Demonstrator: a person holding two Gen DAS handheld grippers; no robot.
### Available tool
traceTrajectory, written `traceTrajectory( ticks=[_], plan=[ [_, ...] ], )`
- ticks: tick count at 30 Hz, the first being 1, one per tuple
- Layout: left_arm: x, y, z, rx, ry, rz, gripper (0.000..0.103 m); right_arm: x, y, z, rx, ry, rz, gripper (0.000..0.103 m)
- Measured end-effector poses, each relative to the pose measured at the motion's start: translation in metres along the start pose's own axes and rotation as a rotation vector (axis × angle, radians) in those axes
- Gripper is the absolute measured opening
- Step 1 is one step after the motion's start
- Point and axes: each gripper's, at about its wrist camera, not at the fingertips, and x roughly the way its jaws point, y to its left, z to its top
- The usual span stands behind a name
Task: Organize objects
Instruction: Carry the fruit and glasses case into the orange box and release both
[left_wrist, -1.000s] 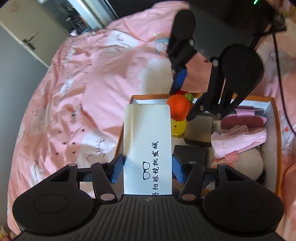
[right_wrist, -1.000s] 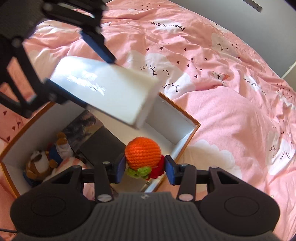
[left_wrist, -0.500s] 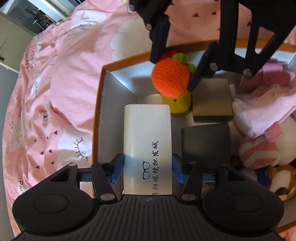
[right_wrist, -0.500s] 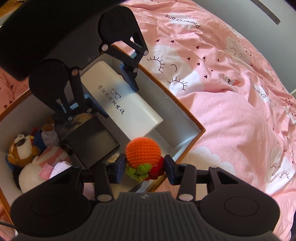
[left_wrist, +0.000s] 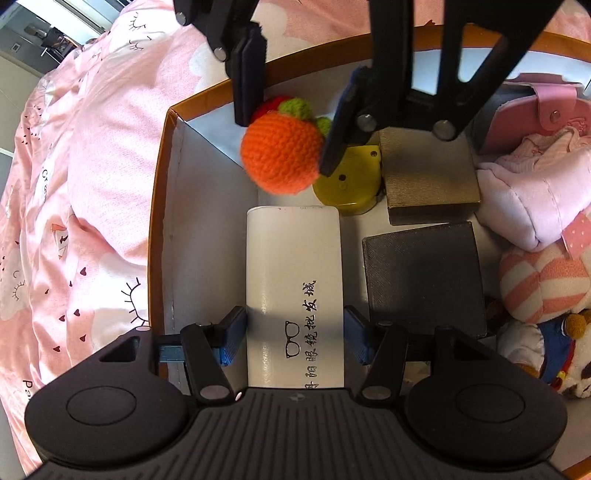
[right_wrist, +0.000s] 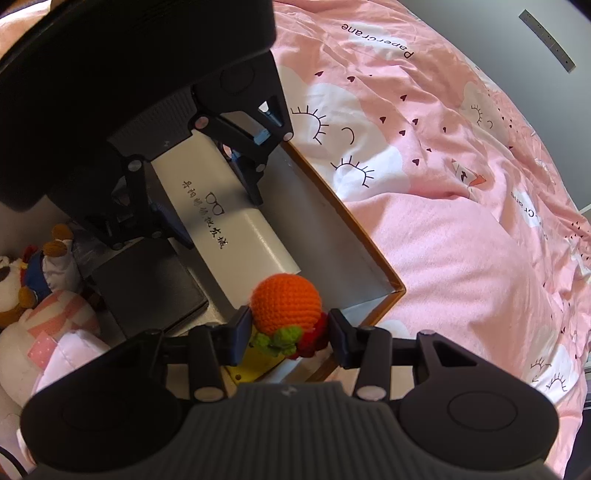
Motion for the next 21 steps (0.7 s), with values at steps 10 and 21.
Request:
traceTrajectory(
  ticks=[10,21],
  plan=[
    [-0.012,0.002,-0.009,-0.043,-0.009,0.022,0.067,0.005,0.004,0.001,-0.061,0.007,-0.038,0.047],
    [-0.05,0.016,-0.023,-0.263,-0.056,-0.026,0.067,0.024,0.002,0.011,-0.12,0.06,-0.058,0.048]
  ],
)
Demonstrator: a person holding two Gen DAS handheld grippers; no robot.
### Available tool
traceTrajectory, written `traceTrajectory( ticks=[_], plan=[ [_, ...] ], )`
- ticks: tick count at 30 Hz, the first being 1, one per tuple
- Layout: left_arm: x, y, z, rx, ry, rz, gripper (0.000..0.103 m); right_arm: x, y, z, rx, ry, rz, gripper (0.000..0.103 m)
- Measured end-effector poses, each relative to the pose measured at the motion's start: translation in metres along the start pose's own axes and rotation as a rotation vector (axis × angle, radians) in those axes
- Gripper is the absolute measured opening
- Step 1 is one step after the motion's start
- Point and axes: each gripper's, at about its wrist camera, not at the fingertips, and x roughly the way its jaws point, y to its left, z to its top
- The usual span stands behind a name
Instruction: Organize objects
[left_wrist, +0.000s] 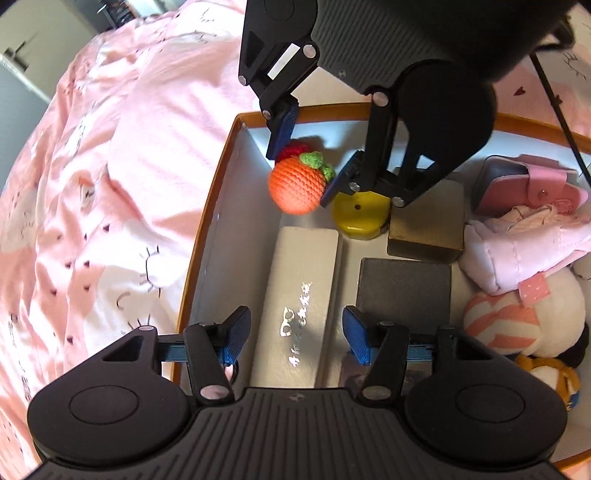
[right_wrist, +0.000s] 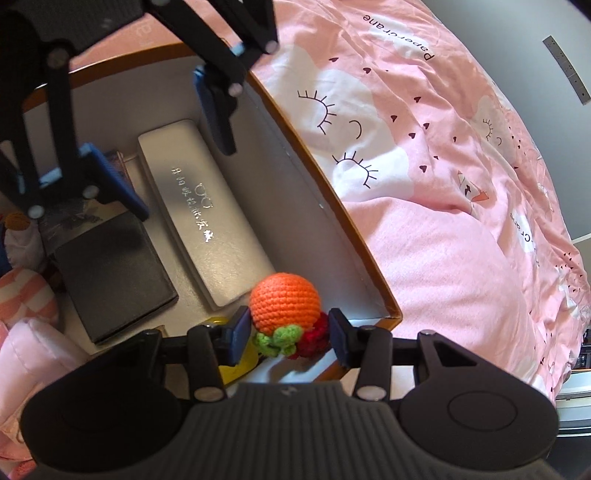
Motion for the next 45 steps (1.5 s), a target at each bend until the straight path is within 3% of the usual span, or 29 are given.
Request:
traceTrajectory(
  ticks=[17,23,31,36,44,45],
  plan=[
    [-0.018,-0.008,-0.005,-0.048,0.006,0.028,0.067,-0.003,0.001,0.007,0.01,0.038,-0.029,0.049],
    [-0.033,-0.015,-0.003,-0.048,-0.002,0.061,0.067,-0.028,-0.001,0.005,0.062,0.006,-0.025,0.051],
    [-0.079,-0.031,-0.006,-0.102,-0.04,0.118,0.067,-0.082,-0.002,-0.001,0.204,-0.059,0.005,0.045],
    [-0.124,-0.043,-0.014,-0.205,-0.11,0.171,0.068,-0.133,0.004,-0.004,0.332,-0.143,-0.004,0.046],
    [-0.212,-0.066,-0.038,-0.519,-0.329,0.274,0.074,-0.219,0.041,-0.02,0.562,-0.362,-0.002,0.055],
    [-0.223,-0.07,-0.043,-0.562,-0.357,0.292,0.075,-0.227,0.048,-0.024,0.59,-0.394,0.005,0.063]
  ],
)
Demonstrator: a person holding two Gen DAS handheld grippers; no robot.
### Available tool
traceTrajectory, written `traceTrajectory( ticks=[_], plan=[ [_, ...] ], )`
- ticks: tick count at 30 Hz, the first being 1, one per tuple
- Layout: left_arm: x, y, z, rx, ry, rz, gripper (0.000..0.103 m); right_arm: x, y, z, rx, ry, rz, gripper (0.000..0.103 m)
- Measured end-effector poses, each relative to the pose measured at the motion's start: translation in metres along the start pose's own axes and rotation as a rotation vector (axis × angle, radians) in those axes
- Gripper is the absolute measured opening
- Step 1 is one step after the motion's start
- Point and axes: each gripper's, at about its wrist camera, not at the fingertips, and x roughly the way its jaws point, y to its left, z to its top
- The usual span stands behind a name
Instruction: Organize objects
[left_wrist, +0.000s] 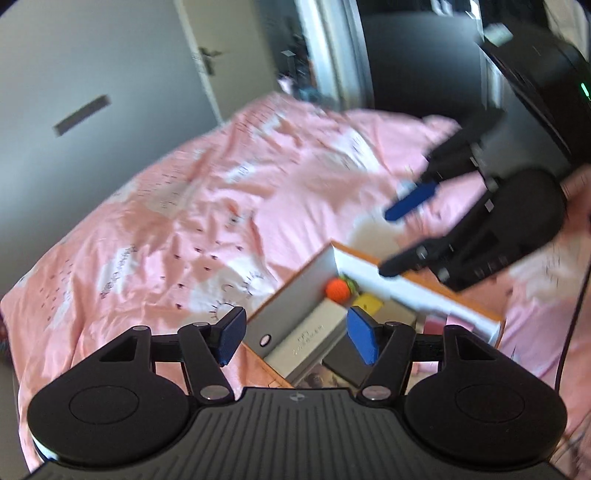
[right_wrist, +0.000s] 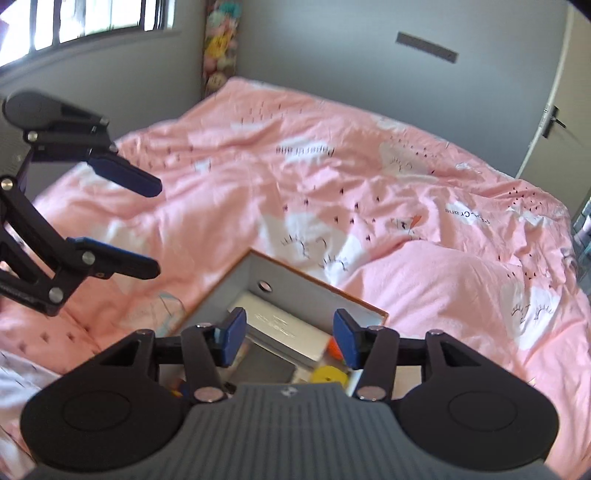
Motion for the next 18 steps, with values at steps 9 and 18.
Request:
traceTrajectory(
  ticks=[9,18],
  plan=[
    [-0.063,-0.022,-0.039,-0.287,-0.141,0.233,0.088,-0.055,0.06,-0.045,0.113,-0.263,-0.058,0.084],
    [-0.057,-0.04,-0.099,-0.487,-0.166,0.369,0.09,-0.06,0.097,-0.103,0.227,-0.385,-0.234,0.096]
  ],
)
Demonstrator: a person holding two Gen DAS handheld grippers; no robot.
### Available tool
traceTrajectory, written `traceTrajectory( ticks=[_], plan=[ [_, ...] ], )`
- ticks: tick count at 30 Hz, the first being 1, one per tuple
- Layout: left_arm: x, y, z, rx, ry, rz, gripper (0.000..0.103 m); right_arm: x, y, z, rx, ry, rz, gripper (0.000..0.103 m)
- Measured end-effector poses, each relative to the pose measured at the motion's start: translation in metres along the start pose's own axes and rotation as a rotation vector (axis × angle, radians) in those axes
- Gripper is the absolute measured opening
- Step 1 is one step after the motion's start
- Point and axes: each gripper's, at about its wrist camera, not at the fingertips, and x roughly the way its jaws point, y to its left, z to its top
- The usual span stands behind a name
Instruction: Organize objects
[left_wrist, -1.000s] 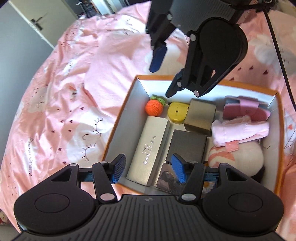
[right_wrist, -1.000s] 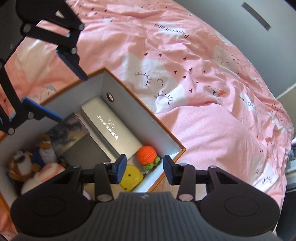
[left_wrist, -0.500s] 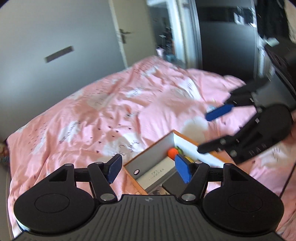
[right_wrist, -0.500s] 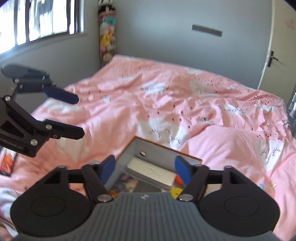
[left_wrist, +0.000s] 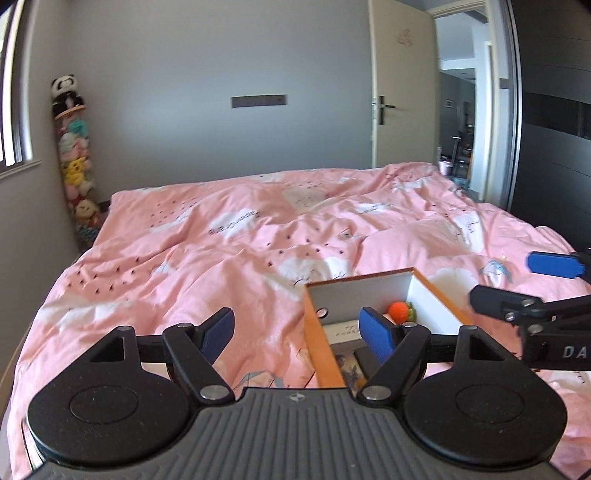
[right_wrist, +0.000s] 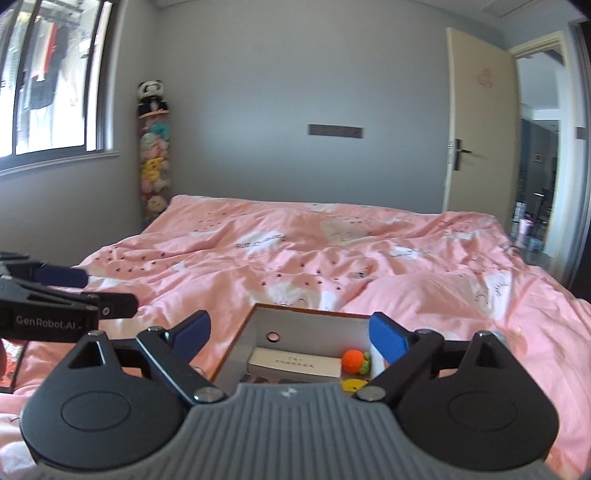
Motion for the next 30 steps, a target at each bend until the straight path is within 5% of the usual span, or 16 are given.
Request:
traceTrajectory(
  ticks=[12,30],
  plan=[
    [0.009,0.0,-0.059,-0.059,0.008,0.02,0.091,0.008,0.012,-0.065,0.047,0.007,-0.142,0.1],
    [0.038,-0.01,-0.091,-0.089,0.167,-0.003,0.092,0.034,-0.004,-0.102,0.107,0.149,-0.148,0.1]
  ],
)
